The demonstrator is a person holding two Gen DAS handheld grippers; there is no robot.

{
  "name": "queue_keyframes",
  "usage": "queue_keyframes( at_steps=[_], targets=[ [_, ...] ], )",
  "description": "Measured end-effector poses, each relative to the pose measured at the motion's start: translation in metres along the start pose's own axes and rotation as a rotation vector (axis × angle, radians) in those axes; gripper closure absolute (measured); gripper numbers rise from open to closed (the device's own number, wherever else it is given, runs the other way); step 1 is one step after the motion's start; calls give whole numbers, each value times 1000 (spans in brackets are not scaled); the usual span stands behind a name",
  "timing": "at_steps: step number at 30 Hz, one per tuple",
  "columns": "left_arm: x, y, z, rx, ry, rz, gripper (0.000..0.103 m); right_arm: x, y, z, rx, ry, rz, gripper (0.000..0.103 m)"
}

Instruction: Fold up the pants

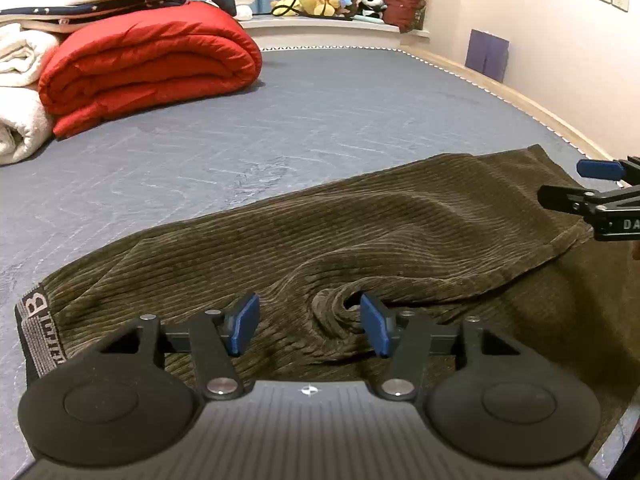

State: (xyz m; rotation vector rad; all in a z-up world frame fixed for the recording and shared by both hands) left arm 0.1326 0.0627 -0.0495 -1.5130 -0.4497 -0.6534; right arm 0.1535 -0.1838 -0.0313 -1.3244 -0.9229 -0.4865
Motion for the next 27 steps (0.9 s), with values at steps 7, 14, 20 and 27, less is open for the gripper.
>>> queue_keyframes(
  at_steps=[7,14,20,27],
  targets=[
    [3,6,-2,-2,16,6,46,5,6,3,-17,-6,-32,1],
    [8,9,0,-25,22,10,58,13,9,1,11,19,-60,1],
    [24,-6,37,-23,-34,-56,58,18,11,4,59,31,-51,4],
    [25,12,103,49,-128,-18,58,22,7,8,78,10,-60,20]
  ],
)
Point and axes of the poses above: each gripper's, at about its wrist camera, not at the fingertips, and y roughly the way its jaws point, z to its left, x to its top, the point moved 4 cm from there along y, roughly the way its jaws point, and after that the axes turned 6 degrees about z, right-handed, at the moved point
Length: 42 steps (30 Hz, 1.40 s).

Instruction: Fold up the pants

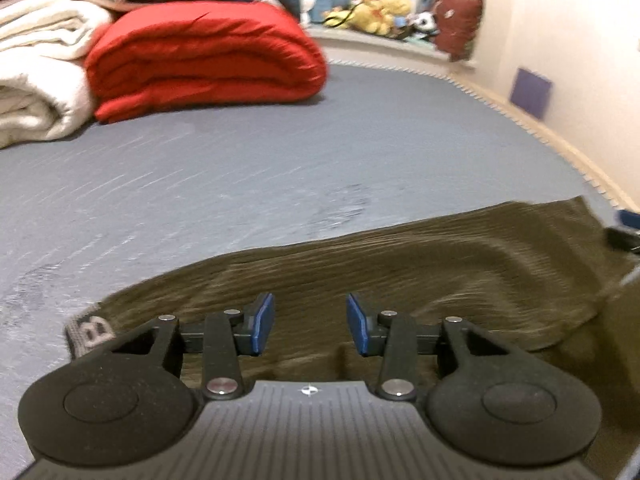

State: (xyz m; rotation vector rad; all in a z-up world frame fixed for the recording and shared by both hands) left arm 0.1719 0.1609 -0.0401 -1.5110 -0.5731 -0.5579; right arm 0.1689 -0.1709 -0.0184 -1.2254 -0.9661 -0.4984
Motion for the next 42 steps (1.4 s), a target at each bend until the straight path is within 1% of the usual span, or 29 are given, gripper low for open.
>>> queue_keyframes(
  at_steps=[2,3,4,5,7,9,10,11,12,15,16,17,18,20,21,22,23,26,28,33,36,37,40,42],
  targets=[
    [7,16,13,41,12,9,56,1,0,-2,10,21,6,30],
    [11,24,20,62,18,1,55,2,1,-4,9,31,12,33],
    [18,32,27,92,24,-16,50,2,2,-5,7,42,22,38],
    [22,39,33,111,24,-32,43,2,4,-6,10,55,30,40],
    [33,56,47,128,3,-56,38,3,4,-7,17,75,39,40],
    [41,72,60,104,-45,-58,33,4,3,-7,15,75,35,40],
    [44,80,64,82,-61,-49,24,4,2,-7,12,71,31,40],
    [45,89,66,48,-66,-28,17,4,1,-7,8,67,28,40],
    [44,99,67,22,-54,3,16,4,0,-7,7,63,28,40],
    [33,125,70,43,-18,93,13,2,0,-9,7,57,39,39],
    [28,128,71,33,-9,98,13,2,0,-10,7,56,42,39],
    [26,127,71,26,6,75,17,2,0,-10,5,55,45,39],
    [27,125,71,10,22,71,22,2,-1,-11,3,55,46,39],
    [31,118,70,-8,47,62,55,2,-3,-13,-2,56,43,39],
    [33,114,69,-15,57,60,62,2,-3,-14,-6,57,44,39],
    [35,110,68,-22,69,56,73,3,-4,-15,-7,60,44,39],
    [34,104,65,-15,93,48,78,3,-5,-16,-7,62,44,39],
    [32,82,52,0,151,22,82,3,-10,-17,-9,65,41,39],
    [32,64,44,7,173,1,83,3,-14,-18,-13,68,38,39],
    [20,12,9,37,244,-27,86,1,-31,-27,-31,96,22,39],
    [-1,-22,-18,49,316,-23,88,0,-42,-36,-28,142,12,39],
    [-13,-39,-27,52,340,-34,89,0,-46,-38,-30,155,6,39],
    [-49,-85,-48,45,368,-80,90,-3,-59,-49,-41,197,-23,39],
    [-76,-119,-58,25,372,-109,90,-6,-66,-57,-49,231,-26,39]
  ],
)
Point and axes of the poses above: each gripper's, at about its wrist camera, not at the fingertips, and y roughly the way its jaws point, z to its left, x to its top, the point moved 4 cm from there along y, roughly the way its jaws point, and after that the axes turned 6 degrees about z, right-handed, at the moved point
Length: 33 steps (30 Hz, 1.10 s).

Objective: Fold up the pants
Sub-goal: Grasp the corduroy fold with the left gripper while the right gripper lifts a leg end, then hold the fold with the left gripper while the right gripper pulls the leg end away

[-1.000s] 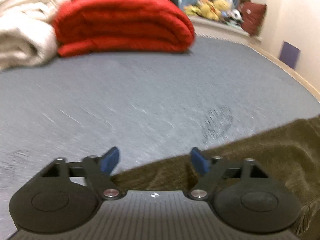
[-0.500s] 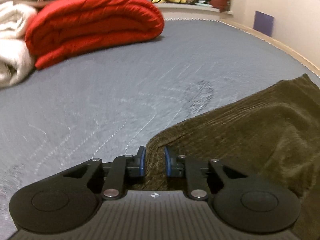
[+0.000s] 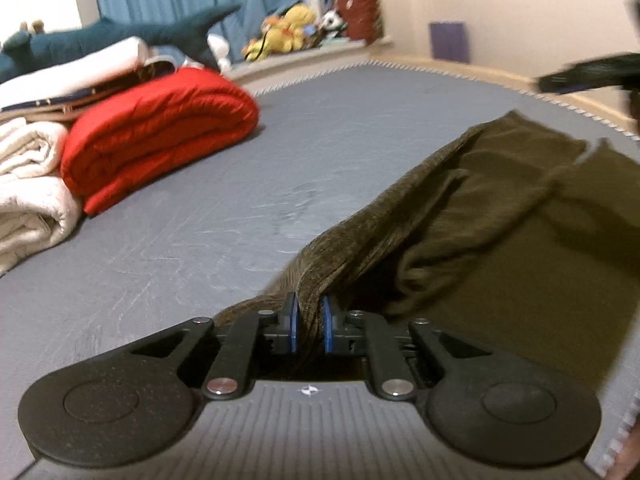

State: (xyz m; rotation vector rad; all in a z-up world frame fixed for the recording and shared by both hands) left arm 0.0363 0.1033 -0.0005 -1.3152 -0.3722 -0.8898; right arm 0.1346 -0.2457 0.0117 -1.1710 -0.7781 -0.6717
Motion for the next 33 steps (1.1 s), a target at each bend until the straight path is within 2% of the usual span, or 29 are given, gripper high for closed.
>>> queue_keyframes(
  at_steps=[2,5,9,11,12,13,14,16,17,18,21,23,26,29,33],
  targets=[
    [-20,-30,-16,-21,-4,-9,90,1,-7,-9,-1,35,-16,39],
    [-55,-62,-34,-50,10,26,91,1,-14,-25,-29,79,-27,40],
    [-101,-67,-55,-107,41,173,90,4,-20,-49,-42,149,-27,42],
    [-113,-62,-64,-124,60,251,84,7,-23,-63,-56,180,-38,42],
    [-112,-61,-67,-133,62,274,83,9,-25,-72,-68,198,-46,42],
    [-105,-62,-67,-146,55,264,76,12,-26,-84,-82,226,-54,44],
    [-95,-64,-64,-163,41,237,63,13,-27,-93,-91,251,-60,48],
    [-75,-72,-58,-202,-3,167,56,15,-28,-117,-114,311,-65,55],
    [-63,-73,-56,-215,-26,141,56,14,-27,-126,-124,331,-62,62],
    [-51,-72,-53,-222,-44,118,56,12,-25,-137,-136,354,-55,65],
    [-21,-55,-59,-225,-47,70,57,2,-16,-158,-149,410,-17,66],
    [-10,-36,-73,-271,-66,57,59,-5,-4,-163,-126,437,26,66],
    [-8,-3,-101,-338,-69,85,61,-8,21,-158,-62,463,93,65],
    [-4,20,-128,-345,16,116,61,-9,48,-142,-2,456,152,64],
    [3,49,-138,-364,29,152,61,-11,89,-116,46,411,233,64]
  ],
)
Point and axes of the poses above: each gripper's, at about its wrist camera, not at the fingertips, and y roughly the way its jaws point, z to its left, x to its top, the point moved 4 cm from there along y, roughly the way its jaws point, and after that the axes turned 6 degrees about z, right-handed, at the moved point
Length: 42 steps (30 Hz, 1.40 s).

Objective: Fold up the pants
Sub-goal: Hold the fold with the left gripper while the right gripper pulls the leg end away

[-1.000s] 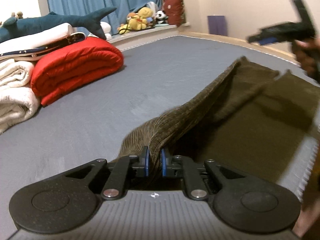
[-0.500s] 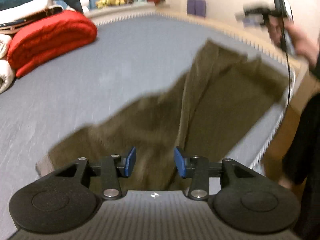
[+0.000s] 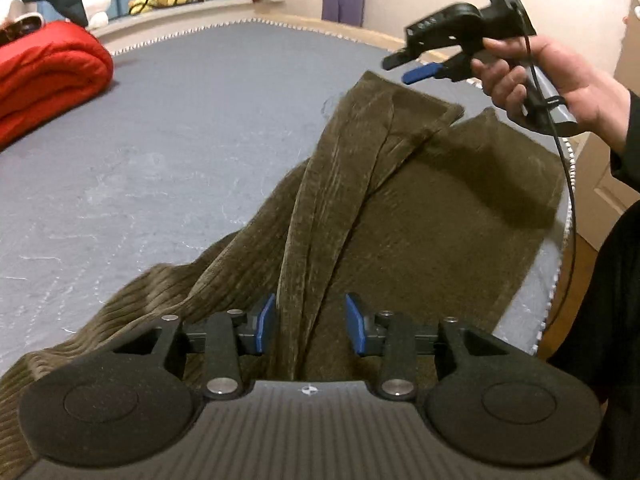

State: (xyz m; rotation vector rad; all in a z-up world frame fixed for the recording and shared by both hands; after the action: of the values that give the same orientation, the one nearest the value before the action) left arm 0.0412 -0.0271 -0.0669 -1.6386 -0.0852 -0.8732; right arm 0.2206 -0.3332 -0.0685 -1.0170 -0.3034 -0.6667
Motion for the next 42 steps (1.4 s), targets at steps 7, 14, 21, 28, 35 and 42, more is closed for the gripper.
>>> queue_keyframes(
  at_steps=[7,14,21,28,35,42],
  targets=[
    [5,23,15,0,-34,63,92,-2,65,25,-62,10,109,43],
    [7,10,-1,-58,48,38,95,-1,105,24,-228,-11,140,42],
    [0,3,-11,-89,113,28,96,-1,88,16,-253,-67,103,84],
    [0,2,-17,-65,107,13,96,-1,36,-5,-228,-93,49,93],
    [-9,-9,-24,-76,130,-2,96,-23,-54,-20,-211,-294,18,94],
    [-23,-10,-34,-81,168,73,95,-93,-105,-70,-118,-504,246,93]
  ],
)
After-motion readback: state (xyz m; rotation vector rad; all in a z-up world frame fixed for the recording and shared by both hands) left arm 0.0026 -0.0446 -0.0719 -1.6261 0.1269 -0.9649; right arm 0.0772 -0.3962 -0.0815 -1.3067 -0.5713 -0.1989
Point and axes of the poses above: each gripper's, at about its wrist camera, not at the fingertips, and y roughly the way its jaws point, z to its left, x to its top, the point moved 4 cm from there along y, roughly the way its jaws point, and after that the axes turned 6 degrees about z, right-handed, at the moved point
